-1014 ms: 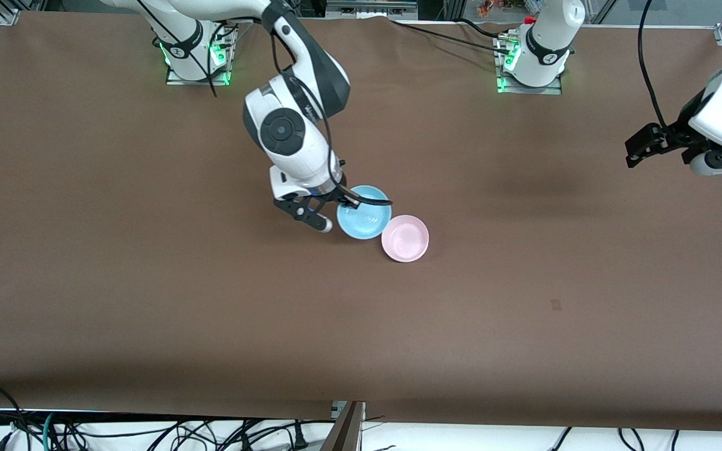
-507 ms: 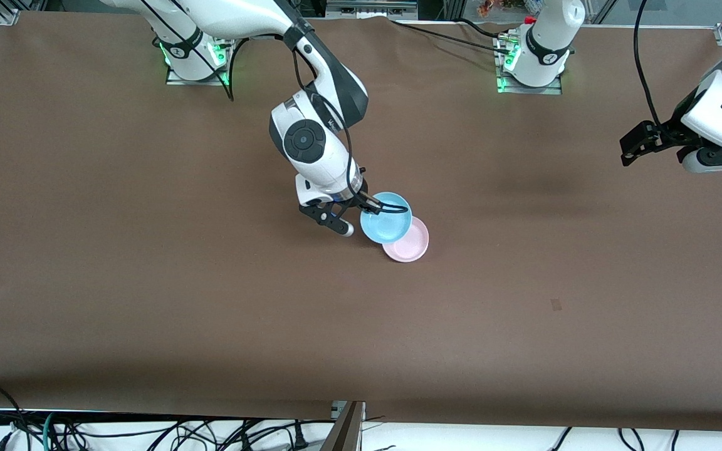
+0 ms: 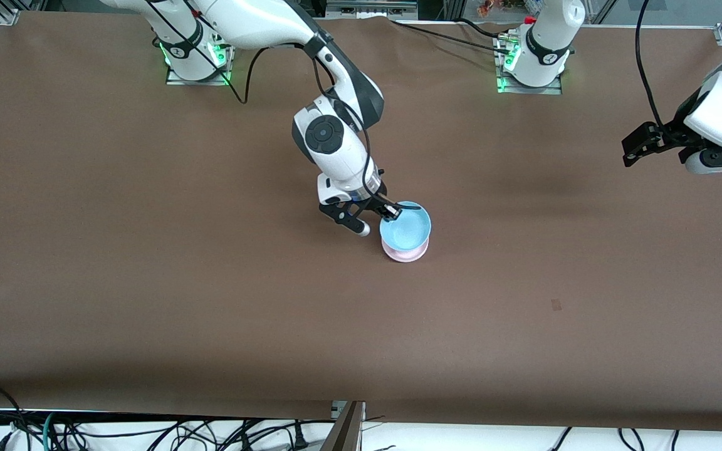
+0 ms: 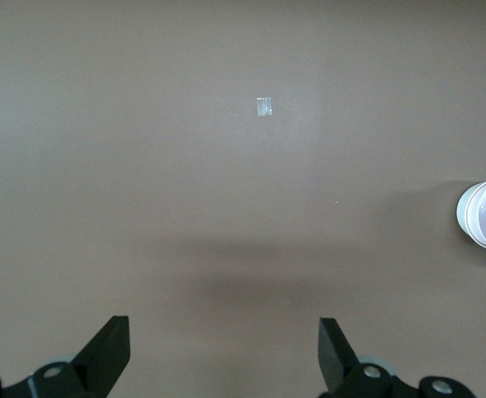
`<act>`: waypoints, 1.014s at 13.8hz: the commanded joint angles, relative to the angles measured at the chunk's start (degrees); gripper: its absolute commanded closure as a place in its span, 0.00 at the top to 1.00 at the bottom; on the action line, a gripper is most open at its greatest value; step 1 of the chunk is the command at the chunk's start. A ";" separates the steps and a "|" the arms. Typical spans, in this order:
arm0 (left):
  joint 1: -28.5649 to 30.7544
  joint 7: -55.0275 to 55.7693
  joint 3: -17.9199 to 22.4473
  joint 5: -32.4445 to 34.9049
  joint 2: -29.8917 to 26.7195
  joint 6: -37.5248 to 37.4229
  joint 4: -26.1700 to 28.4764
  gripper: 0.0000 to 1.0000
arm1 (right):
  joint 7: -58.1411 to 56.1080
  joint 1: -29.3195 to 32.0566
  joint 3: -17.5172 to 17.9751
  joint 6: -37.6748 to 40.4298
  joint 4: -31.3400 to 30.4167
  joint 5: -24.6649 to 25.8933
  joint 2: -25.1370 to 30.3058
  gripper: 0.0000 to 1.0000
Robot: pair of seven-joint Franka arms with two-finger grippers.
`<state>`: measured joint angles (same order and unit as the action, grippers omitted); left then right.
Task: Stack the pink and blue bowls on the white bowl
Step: 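Carry the blue bowl with the right gripper onto the pink bowl, then lower the blue bowl into the stack and open the right gripper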
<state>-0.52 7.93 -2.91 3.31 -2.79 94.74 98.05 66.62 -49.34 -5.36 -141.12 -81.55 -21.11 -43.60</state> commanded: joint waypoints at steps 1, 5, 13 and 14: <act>-0.18 -0.63 0.27 -0.68 -0.03 0.18 -0.14 1.00 | 0.79 -0.14 -0.27 -0.03 1.92 -0.16 -1.40 0.00; -0.18 -0.46 0.36 -0.68 -0.03 0.18 -0.14 1.00 | 0.79 -0.14 -0.36 -0.12 2.01 -0.07 -2.98 0.00; -0.27 -0.28 0.27 -0.68 -0.03 0.09 -0.14 1.00 | 0.96 -0.67 -0.27 -2.57 1.92 -0.07 -4.21 0.00; -0.27 -0.28 0.27 -0.68 -0.03 0.09 -0.14 1.00 | 0.96 -0.67 -0.35 -3.45 2.01 -0.07 -4.48 0.00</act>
<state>-0.52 7.93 -2.92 3.31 -2.78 94.74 98.05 66.62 -49.59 -5.49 -143.34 -81.42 -21.11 -46.68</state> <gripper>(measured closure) 0.000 0.969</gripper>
